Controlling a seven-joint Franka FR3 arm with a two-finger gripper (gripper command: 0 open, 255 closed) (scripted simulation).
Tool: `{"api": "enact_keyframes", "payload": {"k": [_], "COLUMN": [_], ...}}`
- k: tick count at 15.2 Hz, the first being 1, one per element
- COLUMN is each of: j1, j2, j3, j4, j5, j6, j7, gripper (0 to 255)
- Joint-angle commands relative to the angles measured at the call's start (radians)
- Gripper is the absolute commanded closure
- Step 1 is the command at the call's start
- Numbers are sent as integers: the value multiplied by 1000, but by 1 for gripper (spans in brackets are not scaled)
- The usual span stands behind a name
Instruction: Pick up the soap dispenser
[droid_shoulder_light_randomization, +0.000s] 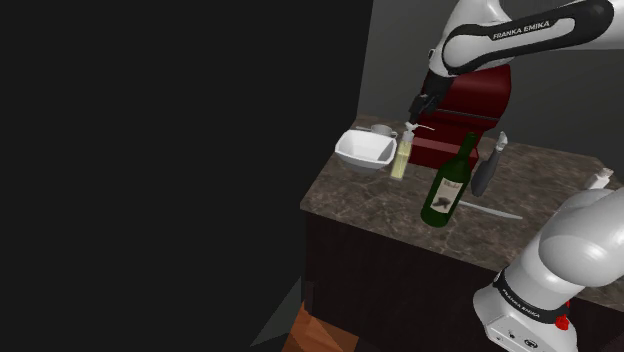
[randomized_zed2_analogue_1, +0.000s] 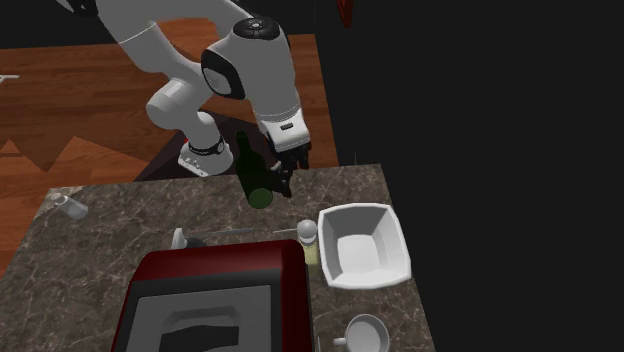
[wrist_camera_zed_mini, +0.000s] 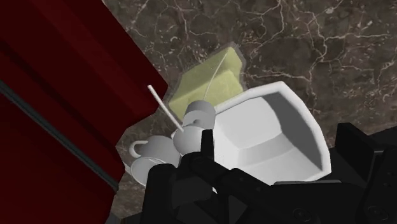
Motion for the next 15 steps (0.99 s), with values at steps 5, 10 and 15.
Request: {"api": "enact_keyframes", "payload": {"k": [5, 10, 15], "j1": [-12, -17, -17], "j2": [200, 275, 305], "j3": [-80, -102, -106], "j4": [89, 98, 63], "j5": [24, 46, 54], "j6": [139, 211, 274], "j7": [-109, -146, -150], "gripper": [0, 0, 0]}}
